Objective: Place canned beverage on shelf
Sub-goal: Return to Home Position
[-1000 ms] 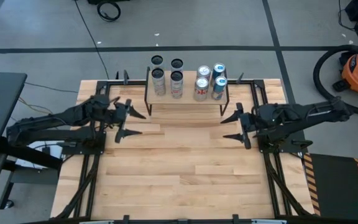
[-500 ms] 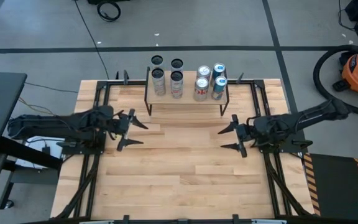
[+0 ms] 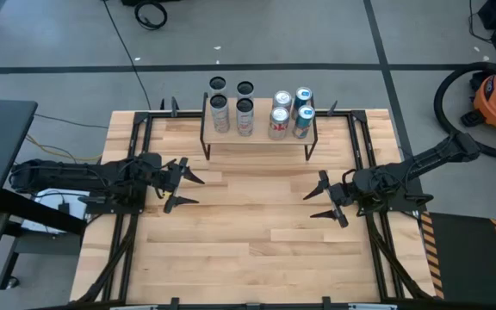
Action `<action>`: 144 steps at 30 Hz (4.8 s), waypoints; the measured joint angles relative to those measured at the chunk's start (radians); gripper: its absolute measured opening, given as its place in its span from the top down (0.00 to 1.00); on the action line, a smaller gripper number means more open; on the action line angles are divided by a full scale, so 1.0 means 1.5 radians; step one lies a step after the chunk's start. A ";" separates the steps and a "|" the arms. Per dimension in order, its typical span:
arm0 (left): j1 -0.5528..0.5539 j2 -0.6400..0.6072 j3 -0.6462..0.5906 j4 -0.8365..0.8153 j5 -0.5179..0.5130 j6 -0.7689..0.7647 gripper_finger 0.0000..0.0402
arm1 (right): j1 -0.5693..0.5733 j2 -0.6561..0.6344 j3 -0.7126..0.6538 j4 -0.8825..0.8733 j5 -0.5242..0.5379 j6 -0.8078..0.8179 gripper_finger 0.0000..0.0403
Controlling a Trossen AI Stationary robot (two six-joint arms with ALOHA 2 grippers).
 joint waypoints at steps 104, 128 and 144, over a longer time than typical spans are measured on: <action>-0.001 -0.301 -0.181 0.196 -0.017 -0.152 0.21 | -0.023 -0.187 -0.101 0.069 -0.082 0.063 0.29; -0.001 -0.441 -0.181 0.195 -0.017 -0.153 0.21 | -0.131 -0.307 -0.143 0.133 -0.081 0.058 0.29; -0.002 -0.459 -0.181 0.195 -0.017 -0.153 0.21 | -0.177 -0.419 -0.143 0.134 -0.081 0.058 0.29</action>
